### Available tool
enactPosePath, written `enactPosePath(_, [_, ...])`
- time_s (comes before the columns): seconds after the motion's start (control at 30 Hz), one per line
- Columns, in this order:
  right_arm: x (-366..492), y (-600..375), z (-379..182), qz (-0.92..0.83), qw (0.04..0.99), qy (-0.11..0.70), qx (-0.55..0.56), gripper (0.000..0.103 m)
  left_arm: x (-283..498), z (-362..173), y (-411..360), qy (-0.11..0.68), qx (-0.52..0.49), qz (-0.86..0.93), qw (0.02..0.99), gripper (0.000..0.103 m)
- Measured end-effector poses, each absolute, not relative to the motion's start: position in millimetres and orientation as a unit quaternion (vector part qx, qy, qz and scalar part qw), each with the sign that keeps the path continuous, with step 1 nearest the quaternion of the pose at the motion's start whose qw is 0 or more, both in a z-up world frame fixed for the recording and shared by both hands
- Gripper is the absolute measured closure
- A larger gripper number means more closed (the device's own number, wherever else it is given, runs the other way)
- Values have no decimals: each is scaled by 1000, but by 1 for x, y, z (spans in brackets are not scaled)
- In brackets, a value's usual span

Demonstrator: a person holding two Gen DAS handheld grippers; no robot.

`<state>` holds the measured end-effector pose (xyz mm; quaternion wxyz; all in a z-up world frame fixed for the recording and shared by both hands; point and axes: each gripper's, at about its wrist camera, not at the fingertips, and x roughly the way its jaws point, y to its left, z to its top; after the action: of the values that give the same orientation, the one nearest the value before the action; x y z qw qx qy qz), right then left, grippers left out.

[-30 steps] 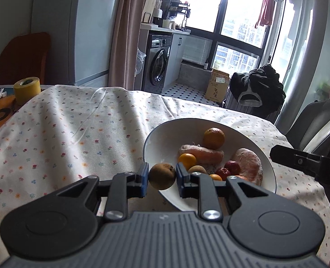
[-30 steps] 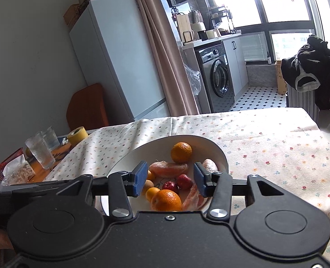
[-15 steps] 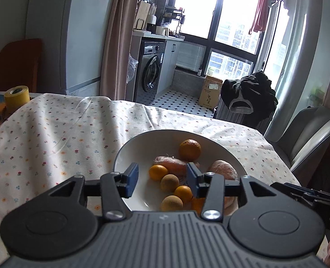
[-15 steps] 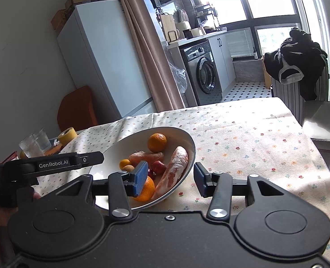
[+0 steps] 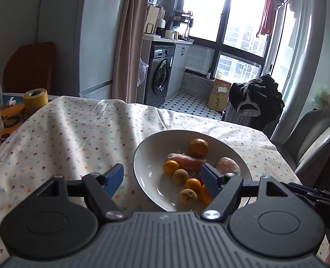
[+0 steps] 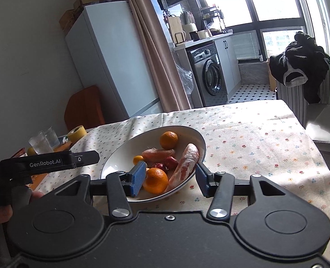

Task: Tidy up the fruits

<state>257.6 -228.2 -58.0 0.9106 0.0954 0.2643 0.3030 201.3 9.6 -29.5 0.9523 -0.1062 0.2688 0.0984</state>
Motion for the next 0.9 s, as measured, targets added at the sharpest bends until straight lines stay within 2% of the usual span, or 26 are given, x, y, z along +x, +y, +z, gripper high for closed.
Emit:
enactPosePath(0.2, [249,-227,-50,304,913,256,92,42,179,-23,15,265,-107,107,952,20])
enactPosePath(0.37, [243,-223,-47,301,914,257,86,39,167,-20,22,271,-112,98,951,18])
enactPosePath(0.53, [237,-221,-44,294,917,258,82,28,156,-20,28,271,-116,96,951,15])
enactPosePath(0.77, [227,-215,-37,294,918,255,74,18,142,-21,32,275,-118,91,950,15])
enactPosePath(0.9, [219,-212,-31,297,919,248,72,6,132,-18,33,273,-115,88,951,14])
